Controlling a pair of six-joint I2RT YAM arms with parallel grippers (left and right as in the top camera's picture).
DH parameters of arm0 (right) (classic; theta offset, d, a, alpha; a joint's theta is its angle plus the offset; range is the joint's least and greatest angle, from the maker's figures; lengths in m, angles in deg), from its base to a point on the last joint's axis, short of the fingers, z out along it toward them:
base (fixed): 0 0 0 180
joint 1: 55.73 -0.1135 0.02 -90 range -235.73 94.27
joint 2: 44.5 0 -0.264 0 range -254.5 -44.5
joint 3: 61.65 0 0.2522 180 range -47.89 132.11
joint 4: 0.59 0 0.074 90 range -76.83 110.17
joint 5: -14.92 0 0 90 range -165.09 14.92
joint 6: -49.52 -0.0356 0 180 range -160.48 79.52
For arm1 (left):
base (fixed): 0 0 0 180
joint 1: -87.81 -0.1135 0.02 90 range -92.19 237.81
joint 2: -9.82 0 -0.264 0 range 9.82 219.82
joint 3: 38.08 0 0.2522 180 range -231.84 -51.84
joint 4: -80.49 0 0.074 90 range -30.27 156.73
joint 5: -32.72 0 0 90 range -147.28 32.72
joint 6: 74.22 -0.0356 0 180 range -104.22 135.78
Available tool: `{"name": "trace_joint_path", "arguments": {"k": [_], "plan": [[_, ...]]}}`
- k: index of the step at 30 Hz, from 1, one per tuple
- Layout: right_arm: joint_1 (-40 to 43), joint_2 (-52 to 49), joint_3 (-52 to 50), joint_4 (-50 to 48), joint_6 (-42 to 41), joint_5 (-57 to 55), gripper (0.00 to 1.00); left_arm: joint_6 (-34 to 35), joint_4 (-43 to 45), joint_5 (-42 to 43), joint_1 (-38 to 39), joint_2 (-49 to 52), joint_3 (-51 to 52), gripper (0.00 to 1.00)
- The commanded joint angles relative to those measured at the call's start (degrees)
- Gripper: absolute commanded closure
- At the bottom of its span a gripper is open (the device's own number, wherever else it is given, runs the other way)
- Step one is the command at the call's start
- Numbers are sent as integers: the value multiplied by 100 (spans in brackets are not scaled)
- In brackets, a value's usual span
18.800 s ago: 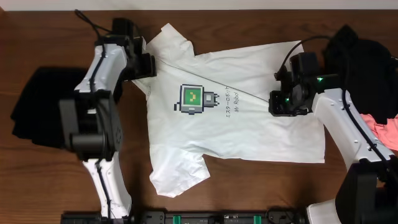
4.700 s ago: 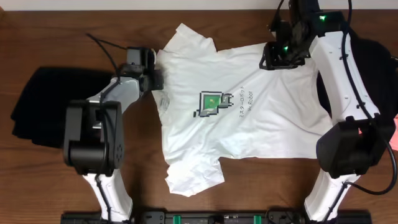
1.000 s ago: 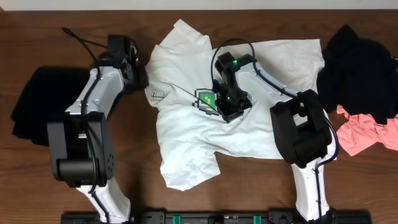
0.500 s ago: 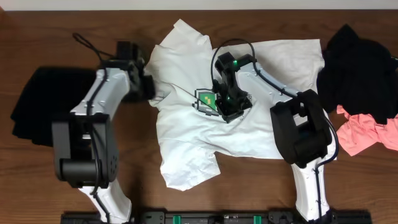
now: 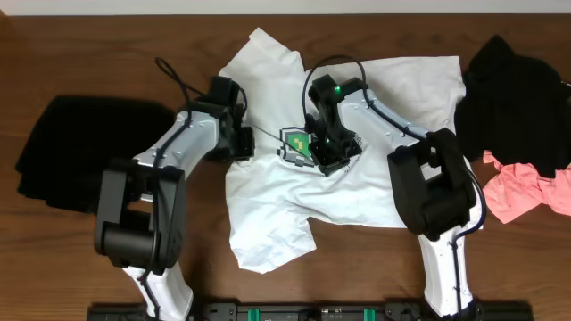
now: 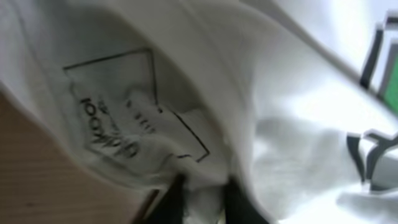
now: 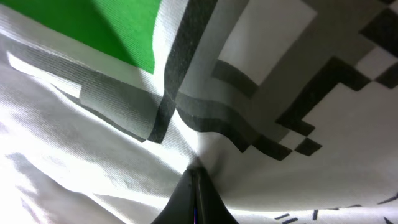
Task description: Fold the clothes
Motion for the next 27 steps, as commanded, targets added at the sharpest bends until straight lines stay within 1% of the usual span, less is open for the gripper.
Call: {"name": "trace_joint_path", "arguments": {"k": [1,5,12,16,20,21,23,27], "plan": [[-37,-710,-457,-57,-63,-870,99,-35,-85,44,186,-105,44,94],[-37,-710,-457,-57,-63,-872,98,-79,-59,-42,168,-153,-81,94],[-37,-710,-457,-55,-63,-870,98,-114,-109,-223,-175,-507,-793,94],[-37,-710,-457,-57,-61,-872,98,-186,-343,-461,-415,-706,-1224,92],[-37,-710,-457,-70,-61,-870,99,-284,-498,-632,-577,-739,-1434,83],[-37,-710,-457,-72,-61,-872,98,-297,-540,-645,-595,-739,-1434,76],[-37,-710,-457,-72,-61,-870,98,-297,-669,-654,-625,-737,-1434,71],[-37,-710,-457,-79,-61,-872,99,-315,-1019,-669,-621,-737,-1405,70]]}}
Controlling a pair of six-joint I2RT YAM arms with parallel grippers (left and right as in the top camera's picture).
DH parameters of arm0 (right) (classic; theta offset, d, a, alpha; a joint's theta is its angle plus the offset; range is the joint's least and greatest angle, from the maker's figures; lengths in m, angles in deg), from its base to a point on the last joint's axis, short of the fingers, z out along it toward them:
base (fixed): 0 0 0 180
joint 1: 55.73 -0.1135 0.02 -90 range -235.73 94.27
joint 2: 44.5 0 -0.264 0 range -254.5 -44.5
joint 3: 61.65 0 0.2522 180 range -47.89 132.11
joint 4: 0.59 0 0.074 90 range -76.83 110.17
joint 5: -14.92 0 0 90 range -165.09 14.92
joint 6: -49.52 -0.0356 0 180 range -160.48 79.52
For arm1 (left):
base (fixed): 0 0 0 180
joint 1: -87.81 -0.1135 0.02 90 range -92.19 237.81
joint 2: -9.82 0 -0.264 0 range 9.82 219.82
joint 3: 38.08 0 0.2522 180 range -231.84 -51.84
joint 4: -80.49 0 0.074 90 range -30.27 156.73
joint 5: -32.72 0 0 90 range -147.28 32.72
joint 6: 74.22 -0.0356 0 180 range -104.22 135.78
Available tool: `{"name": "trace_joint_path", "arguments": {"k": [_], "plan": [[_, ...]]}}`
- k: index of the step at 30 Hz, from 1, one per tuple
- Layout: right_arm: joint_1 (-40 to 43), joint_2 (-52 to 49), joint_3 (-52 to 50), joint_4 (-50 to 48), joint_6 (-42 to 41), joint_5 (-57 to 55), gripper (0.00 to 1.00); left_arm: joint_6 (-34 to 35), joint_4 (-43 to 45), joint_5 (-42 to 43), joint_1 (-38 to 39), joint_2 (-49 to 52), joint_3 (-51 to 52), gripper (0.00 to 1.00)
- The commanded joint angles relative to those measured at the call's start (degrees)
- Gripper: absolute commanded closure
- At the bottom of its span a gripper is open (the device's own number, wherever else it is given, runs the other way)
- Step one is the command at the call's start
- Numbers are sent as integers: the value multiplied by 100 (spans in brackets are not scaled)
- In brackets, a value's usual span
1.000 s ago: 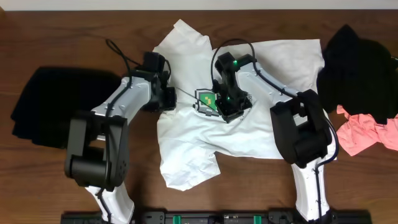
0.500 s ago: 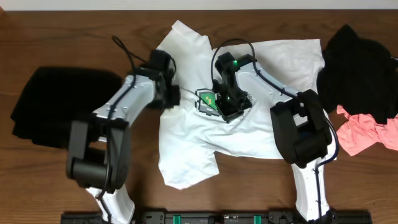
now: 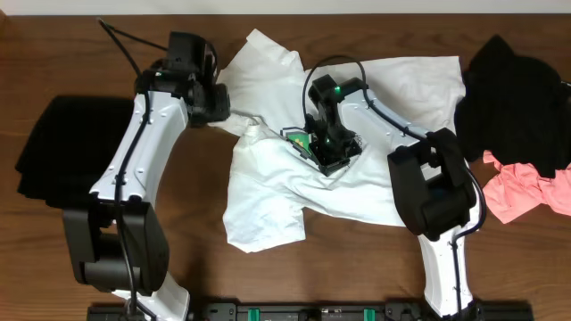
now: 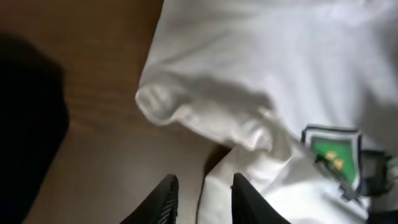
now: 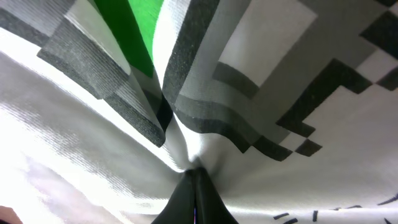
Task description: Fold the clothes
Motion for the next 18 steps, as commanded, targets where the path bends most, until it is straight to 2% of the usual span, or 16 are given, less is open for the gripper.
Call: {"name": "trace_joint_path", "arguments": {"k": [1,4,7,9,12,18], "plan": [[-37,-713,-455,-70,-61,-872,98,-114,-236,-96,15,11,61,70],[-37,-713,-455,-72,-61,-872,98,-68,-236,-76,94,11,400,70],[-37,-713,-455,-70,-61,-872,98,-90,387,249,219,37,905,69],[-37,-713,-455,-70,-61,-872,98,-98,1034,267,293,57,1274,64],[-37,-713,-455,-66,-61,-870,98,-74,1893,271,306,98,1652,64],[-37,-713,-455,-63,-61,-870,98,-76,2524,269,306,116,1722,63]]}}
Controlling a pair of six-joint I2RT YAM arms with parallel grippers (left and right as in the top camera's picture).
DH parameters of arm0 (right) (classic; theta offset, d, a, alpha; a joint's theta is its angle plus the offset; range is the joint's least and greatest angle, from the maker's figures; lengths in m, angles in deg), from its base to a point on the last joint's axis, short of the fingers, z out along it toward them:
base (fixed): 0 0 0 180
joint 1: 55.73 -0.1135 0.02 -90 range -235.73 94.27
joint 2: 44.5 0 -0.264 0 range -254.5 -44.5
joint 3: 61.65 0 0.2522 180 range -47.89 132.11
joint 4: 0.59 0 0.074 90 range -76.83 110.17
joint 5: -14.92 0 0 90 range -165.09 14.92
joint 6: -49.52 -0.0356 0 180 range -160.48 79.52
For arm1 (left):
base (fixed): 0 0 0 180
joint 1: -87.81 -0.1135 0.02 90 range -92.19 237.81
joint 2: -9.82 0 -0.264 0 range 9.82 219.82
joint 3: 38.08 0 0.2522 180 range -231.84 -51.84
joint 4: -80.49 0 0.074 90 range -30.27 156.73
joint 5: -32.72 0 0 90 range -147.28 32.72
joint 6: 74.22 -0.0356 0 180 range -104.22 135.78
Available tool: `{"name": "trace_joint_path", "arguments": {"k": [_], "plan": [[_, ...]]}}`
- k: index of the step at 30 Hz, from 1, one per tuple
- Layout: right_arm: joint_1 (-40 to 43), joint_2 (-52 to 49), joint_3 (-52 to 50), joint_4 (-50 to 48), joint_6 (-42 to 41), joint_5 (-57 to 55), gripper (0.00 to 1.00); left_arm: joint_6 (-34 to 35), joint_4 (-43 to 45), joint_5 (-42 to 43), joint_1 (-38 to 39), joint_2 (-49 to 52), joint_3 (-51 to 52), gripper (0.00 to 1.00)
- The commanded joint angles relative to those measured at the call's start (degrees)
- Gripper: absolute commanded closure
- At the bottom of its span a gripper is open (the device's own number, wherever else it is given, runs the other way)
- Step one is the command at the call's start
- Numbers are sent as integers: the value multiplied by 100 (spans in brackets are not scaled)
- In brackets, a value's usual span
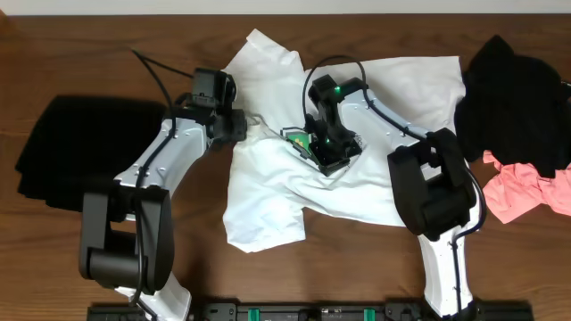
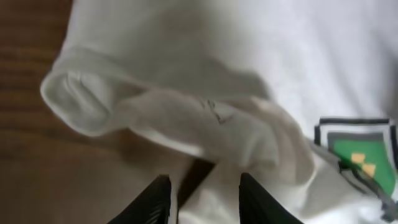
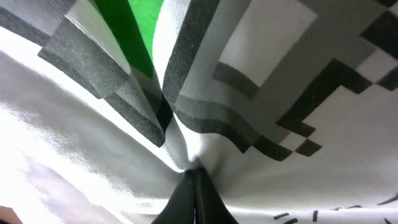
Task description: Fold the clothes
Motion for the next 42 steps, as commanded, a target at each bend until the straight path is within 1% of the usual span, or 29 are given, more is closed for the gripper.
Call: {"name": "trace_joint_path", "arguments": {"k": [1,6,11,17,19,21,23,24,28,30,32,36,38,42], "plan": [[-37,-713,-452,-63,-61,-870,98,-55,186,13,-24,48,-9,63],[-37,-713,-452,-63,-61,-870,98,-57,267,13,-24,334,-9,64],[-37,-713,-452,-42,-61,-870,98,-57,129,13,-24,597,-9,64],[-37,-713,-452,-42,-59,-870,98,-52,590,20,-24,625,-9,63],[-37,-713,-452,-42,-61,-870,98,-55,785,168,-24,625,-9,64],[-37,-713,-452,-42,-61,-870,98,-55,940,446,-31,623,-11,72],[-37,-713,-452,-7,-59,-870,98,-55,946,472,-31,621,-28,89],[-37,-713,-452,-2,-59,-870,98,-57,909,466,-37,608,-39,94],[-37,-713,-452,-7,-59,-872,98,-55,575,459,-181,396,-136,94],[-37,-713,-452,-9,-57,-870,99,-52,205,356,-317,179,-275,94],[-37,-713,-452,-9,-59,-870,99,-61,-313,63,-476,-81,-503,94],[-37,-713,-452,-7,-59,-870,98,-378,-1154,-363,-726,-479,-918,94],[-37,-713,-452,-13,-59,-870,98,-490,-1453,-435,-804,-581,-1045,94],[-37,-713,-452,-15,-59,-870,98,-649,-1899,-1021,-831,-575,-1113,94]]}}
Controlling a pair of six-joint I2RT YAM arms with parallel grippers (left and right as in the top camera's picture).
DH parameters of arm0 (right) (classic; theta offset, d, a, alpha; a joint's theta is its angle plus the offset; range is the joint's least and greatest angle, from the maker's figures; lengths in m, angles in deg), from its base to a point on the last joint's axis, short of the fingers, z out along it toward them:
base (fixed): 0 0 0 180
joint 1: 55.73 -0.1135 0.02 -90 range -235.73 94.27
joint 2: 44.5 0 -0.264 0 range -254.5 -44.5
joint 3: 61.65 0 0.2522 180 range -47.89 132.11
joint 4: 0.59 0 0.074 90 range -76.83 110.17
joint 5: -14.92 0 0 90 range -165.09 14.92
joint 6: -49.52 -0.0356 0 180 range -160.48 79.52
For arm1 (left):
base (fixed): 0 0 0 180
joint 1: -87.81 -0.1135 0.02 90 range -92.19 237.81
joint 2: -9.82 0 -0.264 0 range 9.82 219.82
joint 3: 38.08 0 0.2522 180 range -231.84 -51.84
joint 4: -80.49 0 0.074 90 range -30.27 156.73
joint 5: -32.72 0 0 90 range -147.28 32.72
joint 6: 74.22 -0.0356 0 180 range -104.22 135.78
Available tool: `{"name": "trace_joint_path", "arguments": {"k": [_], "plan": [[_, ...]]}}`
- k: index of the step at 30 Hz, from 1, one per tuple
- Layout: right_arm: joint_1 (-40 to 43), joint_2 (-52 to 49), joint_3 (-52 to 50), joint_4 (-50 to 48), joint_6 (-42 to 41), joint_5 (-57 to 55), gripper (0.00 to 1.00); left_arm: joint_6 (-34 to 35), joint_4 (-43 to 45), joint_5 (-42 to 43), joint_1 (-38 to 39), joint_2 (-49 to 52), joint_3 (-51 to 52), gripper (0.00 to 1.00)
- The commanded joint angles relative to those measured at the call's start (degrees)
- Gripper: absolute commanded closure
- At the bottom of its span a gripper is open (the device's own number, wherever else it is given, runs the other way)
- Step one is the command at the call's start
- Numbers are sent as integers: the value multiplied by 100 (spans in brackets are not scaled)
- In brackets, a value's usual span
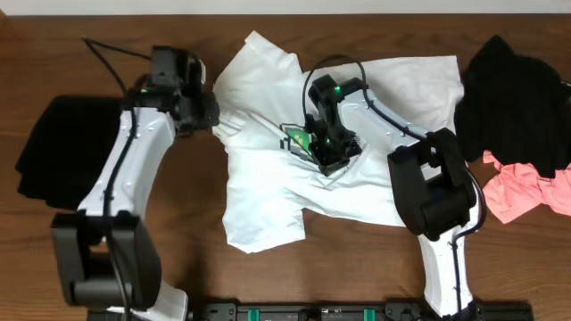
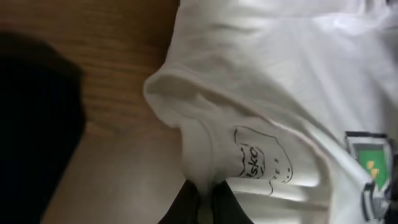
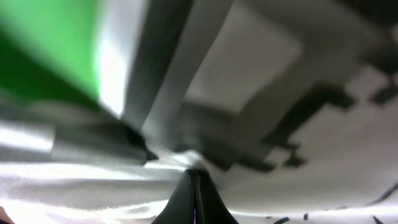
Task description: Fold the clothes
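A white T-shirt (image 1: 294,169) with a green and grey print (image 1: 298,140) lies crumpled across the middle of the table. My left gripper (image 1: 211,120) is shut on the shirt's collar edge (image 2: 205,168) at its left side, near the printed neck label (image 2: 258,163). My right gripper (image 1: 332,160) presses down at the shirt's middle, shut on a pinch of the printed cloth (image 3: 198,163); its view is blurred.
A black garment (image 1: 62,147) lies at the left edge, close to my left arm. Another black garment (image 1: 517,89) and a pink one (image 1: 526,189) lie at the right. Bare brown wood (image 1: 357,267) shows along the front.
My left gripper was open over the bunched collar; now it is shut on the collar edge and sits further left and back. The shirt's left side is pulled out. The right gripper stays pinched.
My left gripper first held cloth near the neck label beside the print. It then stood open, far left and back, off the shirt, then open over the bunched collar. Now it grips the collar. My right gripper stayed pinched on the printed cloth throughout.
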Motion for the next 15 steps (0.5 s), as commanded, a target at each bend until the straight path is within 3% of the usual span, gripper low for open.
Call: {"name": "trace_joint_path", "arguments": {"k": [1,5,8,11,15], "plan": [[-37,-713,-455,-24,-59,-870,98,-297,-205,-970,-133,33,-116,93],[-37,-713,-455,-31,-61,-870,98,-380,-400,-1235,-133,52,-116,88],[-37,-713,-455,-26,-59,-870,98,-356,-409,-1576,-149,52,-116,69],[-37,-713,-455,-28,-59,-870,98,-219,-444,-1587,-199,52,-116,57],[-35,-704,-455,-52,-61,-870,98,111,-800,-1436,-201,52,-116,56]]}}
